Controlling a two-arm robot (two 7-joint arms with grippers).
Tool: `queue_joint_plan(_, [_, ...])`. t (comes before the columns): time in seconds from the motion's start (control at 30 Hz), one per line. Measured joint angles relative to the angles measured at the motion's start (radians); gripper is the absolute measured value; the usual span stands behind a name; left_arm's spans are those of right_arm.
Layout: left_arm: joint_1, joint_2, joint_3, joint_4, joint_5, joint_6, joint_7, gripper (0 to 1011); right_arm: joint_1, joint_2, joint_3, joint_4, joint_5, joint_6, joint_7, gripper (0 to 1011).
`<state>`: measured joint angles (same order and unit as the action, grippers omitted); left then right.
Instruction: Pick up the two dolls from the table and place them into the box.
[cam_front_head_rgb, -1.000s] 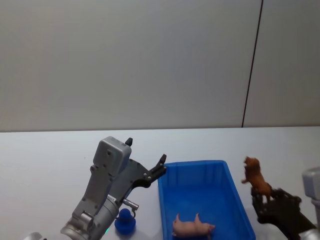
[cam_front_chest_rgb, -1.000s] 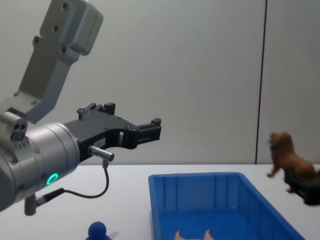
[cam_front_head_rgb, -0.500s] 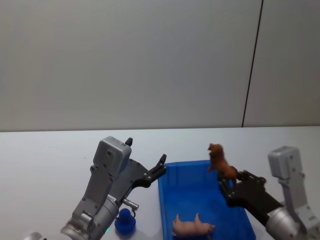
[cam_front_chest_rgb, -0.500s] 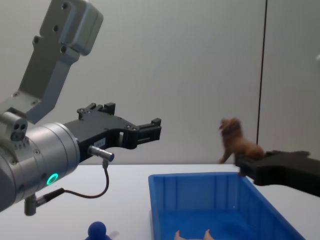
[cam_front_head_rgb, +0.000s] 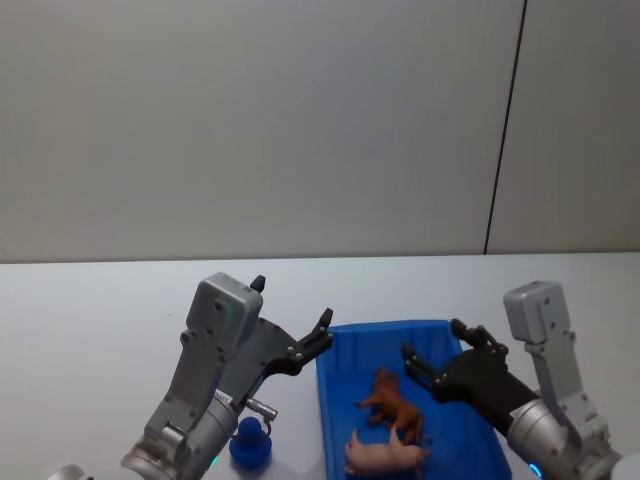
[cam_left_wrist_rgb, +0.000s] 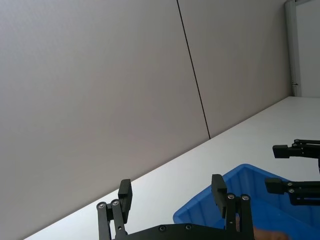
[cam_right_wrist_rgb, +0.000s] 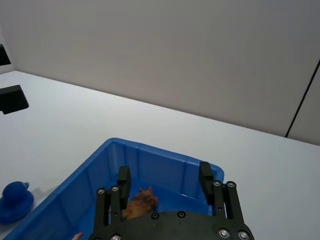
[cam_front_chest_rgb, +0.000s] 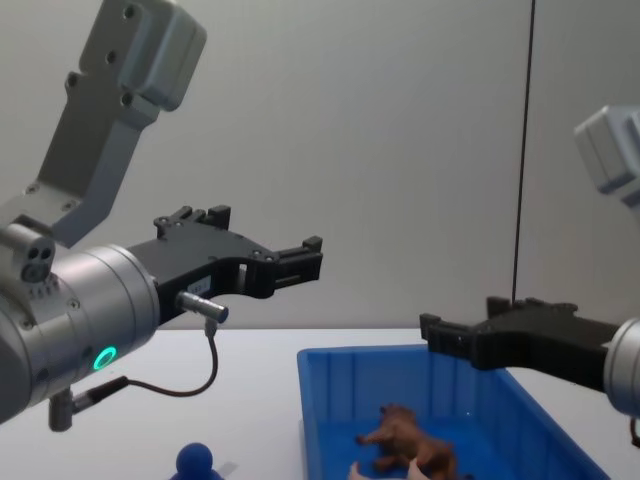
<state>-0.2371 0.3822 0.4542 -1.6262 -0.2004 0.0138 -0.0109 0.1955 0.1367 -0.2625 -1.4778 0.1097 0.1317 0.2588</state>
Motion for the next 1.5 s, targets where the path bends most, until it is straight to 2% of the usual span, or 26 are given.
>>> queue_joint_plan(0.17, [0.000,0.000,0.000,0.000,0.000,0.000,0.000,1002,-0.007,0.003,0.004,-0.005,-0.007,-0.019,-0.040,947])
queue_joint_plan(0.27, [0.000,0.000,0.000,0.000,0.000,0.000,0.000,1002,-0.017,0.008,0.008,-0.016,-0.008,-0.026,-0.063,998])
queue_joint_plan(0.47, [0.000,0.000,0.000,0.000,0.000,0.000,0.000,1002,-0.062,0.030,0.021,-0.065,-0.001,-0.044,-0.132,1001])
queue_joint_plan(0.77, [0.000,0.000,0.000,0.000,0.000,0.000,0.000,1002,-0.121,0.059,0.040,-0.119,0.024,-0.055,-0.196,1001])
queue_joint_plan(1.13, [0.004,0.001,-0.001,-0.002,-0.006,0.000,0.000,1002,-0.155,0.076,0.052,-0.150,0.039,-0.061,-0.233,1001])
queue_joint_plan(1.5, [0.031,0.014,-0.011,-0.022,-0.065,0.032,0.021,1002,-0.169,0.082,0.056,-0.162,0.045,-0.064,-0.248,1001])
